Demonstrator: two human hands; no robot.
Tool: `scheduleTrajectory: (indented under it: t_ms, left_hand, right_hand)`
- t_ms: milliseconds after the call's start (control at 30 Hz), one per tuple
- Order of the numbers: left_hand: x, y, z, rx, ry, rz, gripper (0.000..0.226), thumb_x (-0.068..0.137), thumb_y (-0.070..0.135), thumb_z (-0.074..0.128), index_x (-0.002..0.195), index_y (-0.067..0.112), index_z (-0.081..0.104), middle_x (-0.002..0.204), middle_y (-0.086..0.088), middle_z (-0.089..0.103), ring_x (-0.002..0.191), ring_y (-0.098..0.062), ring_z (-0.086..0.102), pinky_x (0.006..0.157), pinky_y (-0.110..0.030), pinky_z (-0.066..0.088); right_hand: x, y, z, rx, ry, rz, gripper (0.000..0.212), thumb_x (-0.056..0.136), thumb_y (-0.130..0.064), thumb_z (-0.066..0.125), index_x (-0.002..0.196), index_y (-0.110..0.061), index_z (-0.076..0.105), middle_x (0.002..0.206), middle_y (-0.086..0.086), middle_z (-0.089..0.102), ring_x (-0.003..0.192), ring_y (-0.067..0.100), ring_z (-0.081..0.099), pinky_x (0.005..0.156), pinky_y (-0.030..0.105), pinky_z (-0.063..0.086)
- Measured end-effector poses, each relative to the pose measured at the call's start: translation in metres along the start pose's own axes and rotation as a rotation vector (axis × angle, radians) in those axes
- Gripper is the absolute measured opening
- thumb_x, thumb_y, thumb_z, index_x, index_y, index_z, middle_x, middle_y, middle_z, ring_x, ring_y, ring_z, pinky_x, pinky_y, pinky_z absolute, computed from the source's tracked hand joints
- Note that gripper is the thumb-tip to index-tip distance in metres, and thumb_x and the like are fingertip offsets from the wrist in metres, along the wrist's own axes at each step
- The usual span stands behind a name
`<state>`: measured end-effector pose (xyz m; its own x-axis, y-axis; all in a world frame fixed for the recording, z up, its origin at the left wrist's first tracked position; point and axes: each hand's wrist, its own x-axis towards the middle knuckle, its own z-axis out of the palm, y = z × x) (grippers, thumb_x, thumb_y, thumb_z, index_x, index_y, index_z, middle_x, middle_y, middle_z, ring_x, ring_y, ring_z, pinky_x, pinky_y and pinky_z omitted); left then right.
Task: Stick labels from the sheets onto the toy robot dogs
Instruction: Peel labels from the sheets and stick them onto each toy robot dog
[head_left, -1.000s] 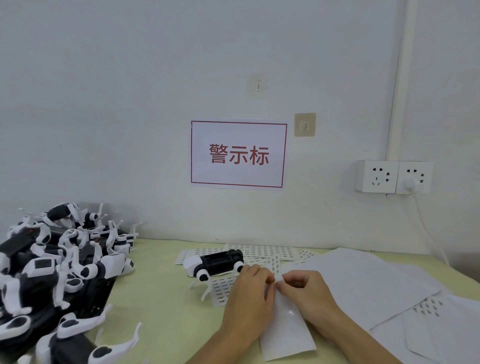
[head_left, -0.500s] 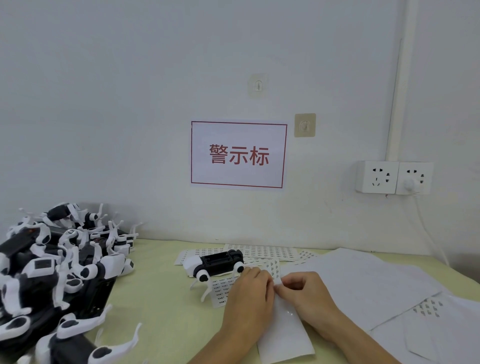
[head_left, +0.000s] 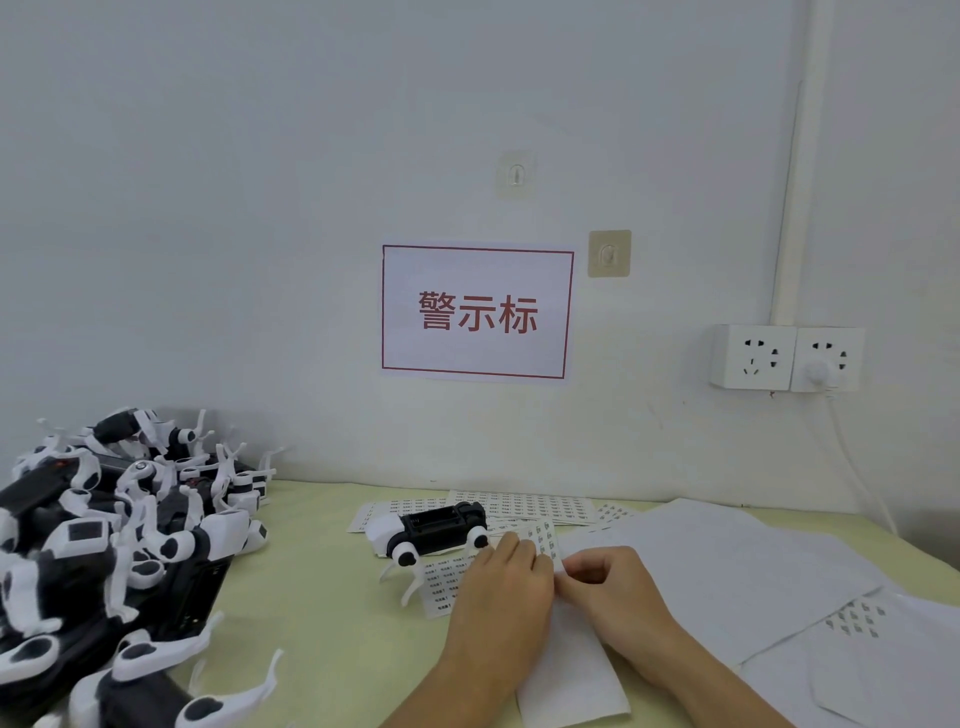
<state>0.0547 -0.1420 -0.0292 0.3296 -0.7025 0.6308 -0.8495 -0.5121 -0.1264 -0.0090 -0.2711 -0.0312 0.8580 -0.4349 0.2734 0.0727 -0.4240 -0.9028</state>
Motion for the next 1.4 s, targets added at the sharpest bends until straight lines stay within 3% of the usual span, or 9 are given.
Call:
scheduleTrajectory:
  t_ms: [133, 200, 300, 400, 467, 600, 1100, 1300, 1400]
  left_hand:
    - [-0.002, -0.001, 0.003, -0.131, 0.038, -0.066, 0.026, 0.057, 0.023, 0.089, 0.062, 0.021, 0.064, 0.067, 0.007, 0.061, 0.069, -0.011, 0.061, 0.058, -0.021, 0.049]
    - [-0.004, -0.003, 0.002, -0.274, 0.051, -0.142, 0.007, 0.087, 0.023, 0.067, 0.084, 0.017, 0.067, 0.089, 0.005, 0.063, 0.093, -0.012, 0.058, 0.074, -0.021, 0.046]
    - [-0.006, -0.007, 0.01, -0.355, 0.1, -0.174, 0.021, 0.1, 0.026, 0.046, 0.1, 0.017, 0.064, 0.104, 0.006, 0.058, 0.108, -0.009, 0.046, 0.085, -0.02, 0.038]
    - [-0.004, -0.007, 0.004, -0.246, 0.037, -0.112, 0.007, 0.089, 0.025, 0.066, 0.087, 0.02, 0.069, 0.091, 0.008, 0.062, 0.096, -0.009, 0.055, 0.076, -0.017, 0.042]
    - [-0.004, -0.004, -0.003, -0.127, -0.006, -0.04, 0.023, 0.057, 0.022, 0.088, 0.063, 0.024, 0.066, 0.068, 0.01, 0.06, 0.071, -0.009, 0.06, 0.06, -0.018, 0.047]
    - [-0.001, 0.001, -0.008, 0.076, -0.037, 0.022, 0.032, 0.035, 0.02, 0.087, 0.054, 0.024, 0.061, 0.058, 0.006, 0.057, 0.061, -0.013, 0.06, 0.051, -0.019, 0.047]
    - [-0.001, -0.001, 0.004, -0.149, 0.102, -0.117, 0.03, 0.052, 0.023, 0.091, 0.056, 0.022, 0.062, 0.06, 0.01, 0.058, 0.059, -0.008, 0.058, 0.048, -0.02, 0.046]
    - [-0.006, -0.008, 0.009, -0.339, 0.105, -0.201, 0.019, 0.096, 0.028, 0.049, 0.094, 0.017, 0.064, 0.099, 0.006, 0.059, 0.101, -0.011, 0.052, 0.078, -0.026, 0.044]
    - [-0.005, -0.007, 0.003, -0.236, 0.064, -0.109, 0.01, 0.08, 0.025, 0.074, 0.073, 0.021, 0.068, 0.078, 0.009, 0.062, 0.082, -0.01, 0.06, 0.064, -0.022, 0.048]
  right_hand:
    - [0.0, 0.001, 0.001, -0.016, -0.002, 0.011, 0.02, 0.085, -0.017, 0.07, 0.073, -0.001, 0.071, 0.078, 0.02, 0.068, 0.069, 0.01, 0.059, 0.068, 0.024, 0.045]
    - [0.001, 0.001, 0.001, -0.015, -0.005, 0.015, 0.018, 0.085, -0.016, 0.07, 0.073, -0.002, 0.072, 0.077, 0.019, 0.068, 0.067, 0.008, 0.058, 0.066, 0.023, 0.044]
    - [0.002, 0.002, 0.001, -0.015, -0.003, 0.01, 0.019, 0.085, -0.015, 0.07, 0.071, -0.001, 0.07, 0.067, 0.011, 0.065, 0.065, 0.007, 0.054, 0.063, 0.02, 0.041]
    - [0.002, 0.001, 0.0, -0.016, 0.018, 0.008, 0.024, 0.084, -0.014, 0.071, 0.068, 0.002, 0.066, 0.064, 0.01, 0.059, 0.064, 0.008, 0.053, 0.063, 0.018, 0.042]
    - [0.001, 0.0, 0.0, -0.012, 0.016, 0.013, 0.026, 0.085, -0.014, 0.072, 0.065, 0.001, 0.066, 0.063, 0.01, 0.06, 0.065, 0.01, 0.055, 0.064, 0.021, 0.043]
    - [-0.002, -0.004, 0.0, -0.017, 0.024, 0.031, 0.017, 0.085, -0.016, 0.072, 0.072, -0.005, 0.075, 0.075, 0.006, 0.074, 0.077, 0.019, 0.069, 0.075, 0.029, 0.053]
    - [-0.003, -0.006, 0.001, -0.042, -0.01, -0.009, 0.024, 0.087, -0.016, 0.069, 0.072, 0.003, 0.07, 0.078, 0.024, 0.067, 0.068, 0.025, 0.06, 0.07, 0.033, 0.048]
    - [-0.001, -0.003, 0.0, -0.023, -0.004, 0.008, 0.029, 0.085, -0.012, 0.071, 0.065, 0.007, 0.061, 0.062, 0.008, 0.054, 0.062, 0.012, 0.046, 0.062, 0.023, 0.037]
    - [0.0, -0.002, 0.0, -0.027, 0.025, 0.022, 0.023, 0.085, -0.009, 0.071, 0.069, 0.007, 0.065, 0.064, 0.005, 0.057, 0.064, 0.009, 0.05, 0.062, 0.018, 0.041]
